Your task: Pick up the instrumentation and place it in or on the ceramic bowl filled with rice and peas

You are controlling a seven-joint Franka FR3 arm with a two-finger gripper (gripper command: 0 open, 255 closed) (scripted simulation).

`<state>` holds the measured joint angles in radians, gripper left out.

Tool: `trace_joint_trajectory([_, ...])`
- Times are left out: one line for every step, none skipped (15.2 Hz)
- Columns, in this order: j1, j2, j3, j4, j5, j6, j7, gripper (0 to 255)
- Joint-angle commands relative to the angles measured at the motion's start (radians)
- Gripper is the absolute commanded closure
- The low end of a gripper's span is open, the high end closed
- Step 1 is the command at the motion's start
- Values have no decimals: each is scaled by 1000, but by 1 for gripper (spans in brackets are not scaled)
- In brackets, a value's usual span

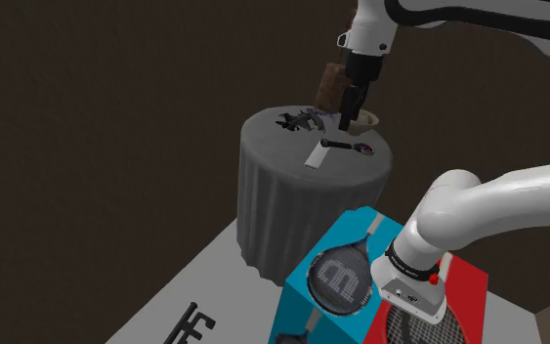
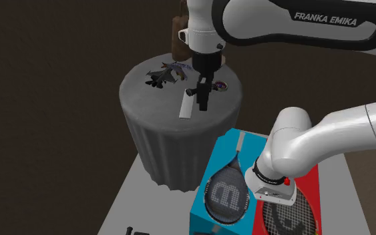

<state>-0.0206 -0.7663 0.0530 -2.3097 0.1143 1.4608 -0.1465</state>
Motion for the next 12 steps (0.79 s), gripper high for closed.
trace_joint_trajectory([0,0,0,0,0,0,0,0])
trace_joint_trajectory([-16,19,6,-12,1,34,32,0])
trace_joint_trajectory([-32,39,12,-22,2,68,64,0])
trace_joint_trajectory([-48,59,18,-32,2,101,96,0])
trace_joint_trajectory([-65,80,23,-41,1,134,127,0])
trace_joint_trajectory([-81,102,28,-49,1,167,159,0])
trace_joint_trajectory([-97,124,33,-56,0,200,191,0])
trace_joint_trajectory([-113,147,36,-62,-2,232,222,0])
trace_joint_trajectory([-129,170,40,-67,-4,263,254,0])
trace_joint_trajectory([-145,193,43,-72,-7,294,286,0])
trace_joint_trajectory([-161,217,46,-76,-10,325,317,0])
trace_joint_trajectory([-177,240,48,-79,-14,355,349,0])
